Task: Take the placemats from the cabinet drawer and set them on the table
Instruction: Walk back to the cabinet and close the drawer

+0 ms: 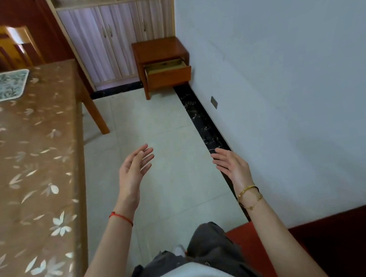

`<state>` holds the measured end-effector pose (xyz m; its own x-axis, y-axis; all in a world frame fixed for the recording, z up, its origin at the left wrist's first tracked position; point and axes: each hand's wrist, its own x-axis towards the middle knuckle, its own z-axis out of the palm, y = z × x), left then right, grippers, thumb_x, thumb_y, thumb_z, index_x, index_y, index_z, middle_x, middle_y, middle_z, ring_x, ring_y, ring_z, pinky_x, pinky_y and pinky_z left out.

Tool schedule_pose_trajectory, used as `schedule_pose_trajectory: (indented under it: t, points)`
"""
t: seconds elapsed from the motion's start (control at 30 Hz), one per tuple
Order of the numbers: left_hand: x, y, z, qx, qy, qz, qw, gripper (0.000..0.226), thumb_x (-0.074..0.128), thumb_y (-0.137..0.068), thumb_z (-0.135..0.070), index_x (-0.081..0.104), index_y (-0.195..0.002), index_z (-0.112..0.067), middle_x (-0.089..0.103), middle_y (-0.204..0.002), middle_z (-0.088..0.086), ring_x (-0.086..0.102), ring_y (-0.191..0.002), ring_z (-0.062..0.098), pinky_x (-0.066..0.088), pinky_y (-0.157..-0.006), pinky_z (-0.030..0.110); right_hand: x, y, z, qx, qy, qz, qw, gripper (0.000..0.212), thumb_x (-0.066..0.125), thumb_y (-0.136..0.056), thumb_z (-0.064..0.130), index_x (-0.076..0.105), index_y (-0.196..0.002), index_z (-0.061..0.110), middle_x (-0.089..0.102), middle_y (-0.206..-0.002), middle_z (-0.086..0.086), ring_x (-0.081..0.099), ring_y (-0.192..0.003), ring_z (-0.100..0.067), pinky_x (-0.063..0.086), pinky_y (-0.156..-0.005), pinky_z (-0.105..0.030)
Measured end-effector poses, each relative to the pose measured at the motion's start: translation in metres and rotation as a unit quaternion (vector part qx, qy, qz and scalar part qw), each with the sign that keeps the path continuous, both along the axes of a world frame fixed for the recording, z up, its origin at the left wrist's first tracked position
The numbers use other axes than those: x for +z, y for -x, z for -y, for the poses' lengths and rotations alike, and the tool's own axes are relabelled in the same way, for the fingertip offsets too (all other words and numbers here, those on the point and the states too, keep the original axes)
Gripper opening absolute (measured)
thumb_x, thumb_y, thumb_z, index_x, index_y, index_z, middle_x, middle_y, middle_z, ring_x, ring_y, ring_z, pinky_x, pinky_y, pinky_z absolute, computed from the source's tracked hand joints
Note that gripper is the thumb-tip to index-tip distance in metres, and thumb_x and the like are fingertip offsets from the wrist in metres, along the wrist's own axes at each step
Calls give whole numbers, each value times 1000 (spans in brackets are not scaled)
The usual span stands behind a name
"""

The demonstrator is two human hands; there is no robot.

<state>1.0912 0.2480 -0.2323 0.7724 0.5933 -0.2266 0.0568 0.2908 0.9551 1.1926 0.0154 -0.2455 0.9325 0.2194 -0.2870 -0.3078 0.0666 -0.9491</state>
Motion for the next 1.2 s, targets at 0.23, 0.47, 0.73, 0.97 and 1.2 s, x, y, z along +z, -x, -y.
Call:
schedule_pose_trajectory:
  t: [0.23,0.47,0.73,0.97,1.2]
  points:
    - [-4,-86,-20,15,6,-9,1000,24,47,-102,-20,67,-116,-18,70,-121,7,66,-116,23,47,-106,41,-7,-91,-23,15,-6,-1,1000,29,45,-99,26,68,-110,12,72,-108,-9,67,-106,-24,50,-97,-36]
    - [-7,-197,-33,33,3,-7,999,27,46,-102,-21,65,-120,-15,70,-120,6,66,-116,23,48,-103,38,-3,-210,-36,33,-10,13,999,32,45,-99,27,68,-113,9,72,-109,-11,66,-106,-26,49,-100,-41]
    - [1,-301,-42,78,0,15,997,29,47,-102,-23,65,-123,-13,70,-122,7,66,-115,22,49,-102,37,1,-332,-50,78,9,12,997,33,44,-100,26,67,-115,8,71,-110,-11,66,-107,-26,47,-102,-42]
    - [-9,-358,-67,104,2,-10,994,26,48,-102,-26,66,-120,-19,71,-122,3,67,-114,19,50,-101,37,-3,-409,-83,104,12,4,995,33,44,-100,26,66,-115,7,71,-110,-12,66,-107,-27,48,-101,-42]
    - [-18,-436,-130,116,-1,-24,993,24,48,-102,-26,66,-117,-21,71,-121,3,67,-114,19,50,-102,38,-16,-494,-149,110,17,-11,994,35,45,-100,28,66,-117,6,71,-110,-11,66,-106,-27,48,-102,-43]
